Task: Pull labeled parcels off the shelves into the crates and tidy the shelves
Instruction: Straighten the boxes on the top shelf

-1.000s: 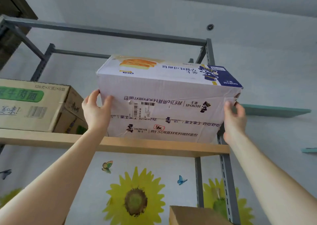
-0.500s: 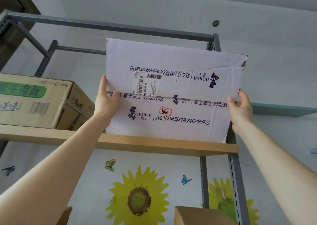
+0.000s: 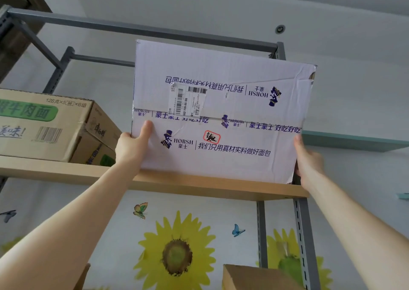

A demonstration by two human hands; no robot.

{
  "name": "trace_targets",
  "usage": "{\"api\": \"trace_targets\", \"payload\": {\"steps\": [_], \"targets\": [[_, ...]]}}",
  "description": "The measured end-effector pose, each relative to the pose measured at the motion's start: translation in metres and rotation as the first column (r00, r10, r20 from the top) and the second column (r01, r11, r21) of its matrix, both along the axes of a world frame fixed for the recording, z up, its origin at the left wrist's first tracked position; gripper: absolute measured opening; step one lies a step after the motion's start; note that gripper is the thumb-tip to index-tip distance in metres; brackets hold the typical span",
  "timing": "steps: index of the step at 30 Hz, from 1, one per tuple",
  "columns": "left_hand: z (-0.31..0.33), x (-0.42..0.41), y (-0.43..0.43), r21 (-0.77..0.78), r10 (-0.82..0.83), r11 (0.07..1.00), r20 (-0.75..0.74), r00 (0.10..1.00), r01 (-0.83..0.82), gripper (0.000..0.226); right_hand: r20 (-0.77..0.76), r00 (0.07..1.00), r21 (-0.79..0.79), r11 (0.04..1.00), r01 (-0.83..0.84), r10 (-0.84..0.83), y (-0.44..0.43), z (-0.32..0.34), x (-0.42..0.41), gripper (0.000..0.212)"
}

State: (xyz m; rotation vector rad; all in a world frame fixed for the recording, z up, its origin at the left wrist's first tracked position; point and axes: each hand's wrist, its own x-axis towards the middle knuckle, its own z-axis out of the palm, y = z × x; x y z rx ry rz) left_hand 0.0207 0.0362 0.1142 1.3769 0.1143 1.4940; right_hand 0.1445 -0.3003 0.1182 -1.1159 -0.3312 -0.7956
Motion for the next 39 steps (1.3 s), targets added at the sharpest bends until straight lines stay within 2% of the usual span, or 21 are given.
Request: {"api": "trace_targets", "payload": {"steps": [6,9,11,13,17,19,21,23,25,28,31,33,35,37,39], "targets": [[0.007,-0.009,-0.002,0.020,0.100,0.995,0.062,0.993,-0.101,0.058,-0.014,0.998,0.056,0.997,0.055,-0.055,0.001,0.004,0.000,0.055],[0.012,-0.014,-0.003,0.004,0.086,0.996,0.061,0.994,-0.087,0.056,0.002,0.998,0.063,0.996,-0.068,0.068,0.000,0.006,0.001,0.041],[0.012,-0.014,-0.005,-0.018,0.047,0.999,0.062,0.997,-0.046,0.047,0.008,0.991,-0.032,0.991,-0.130,0.130,0.001,0.000,0.001,0.016],[0.009,-0.014,-0.007,-0.021,0.021,1.000,0.058,0.998,-0.020,0.034,0.042,0.992,-0.154,0.982,-0.109,0.117,0.000,-0.006,0.004,0.002],[0.001,-0.014,-0.001,-0.016,-0.004,1.000,-0.004,1.000,0.004,0.016,0.096,0.986,-0.217,0.970,-0.113,0.137,-0.003,-0.012,0.005,0.034],[-0.003,-0.012,0.002,0.007,0.004,1.000,-0.033,0.999,-0.003,0.009,0.098,0.987,-0.244,0.964,-0.103,0.130,-0.001,-0.015,0.007,0.041],[-0.009,-0.012,0.003,0.058,0.007,0.998,-0.037,0.999,-0.005,0.007,0.081,0.991,-0.267,0.960,-0.080,0.105,0.001,-0.018,0.010,0.035],[-0.013,-0.014,0.003,0.112,0.013,0.994,-0.035,0.999,-0.009,0.011,0.044,0.996,-0.273,0.960,-0.061,0.075,0.001,-0.020,0.009,0.015],[-0.013,-0.018,0.002,0.152,-0.026,0.988,-0.019,0.999,0.028,0.017,0.030,0.997,-0.252,0.966,-0.058,0.068,-0.001,-0.021,0.008,0.012],[-0.006,-0.023,-0.002,0.155,-0.159,0.976,0.039,0.986,0.151,0.041,0.083,0.982,-0.213,0.966,-0.149,0.170,-0.007,-0.019,0.002,0.009],[-0.002,-0.024,-0.007,0.090,-0.180,0.981,0.125,0.976,0.170,0.059,0.126,0.928,-0.218,0.922,-0.319,0.351,-0.014,-0.017,-0.003,0.025],[-0.004,-0.022,-0.010,0.108,-0.203,0.977,0.225,0.953,0.182,0.052,0.162,0.904,-0.233,0.906,-0.354,0.395,-0.017,-0.019,-0.001,0.039],[-0.005,-0.018,-0.014,0.189,-0.193,0.971,0.249,0.949,0.148,0.041,0.215,0.918,-0.225,0.932,-0.285,0.333,-0.016,-0.023,0.003,0.033],[-0.005,-0.013,-0.016,0.243,-0.154,0.965,0.239,0.959,0.094,0.045,0.280,0.931,-0.181,0.965,-0.190,0.235,-0.016,-0.023,0.006,0.032],[-0.006,-0.011,-0.014,0.240,-0.130,0.968,0.220,0.967,0.075,0.050,0.347,0.916,-0.130,0.977,-0.168,0.203,-0.017,-0.018,0.007,0.038]]}}
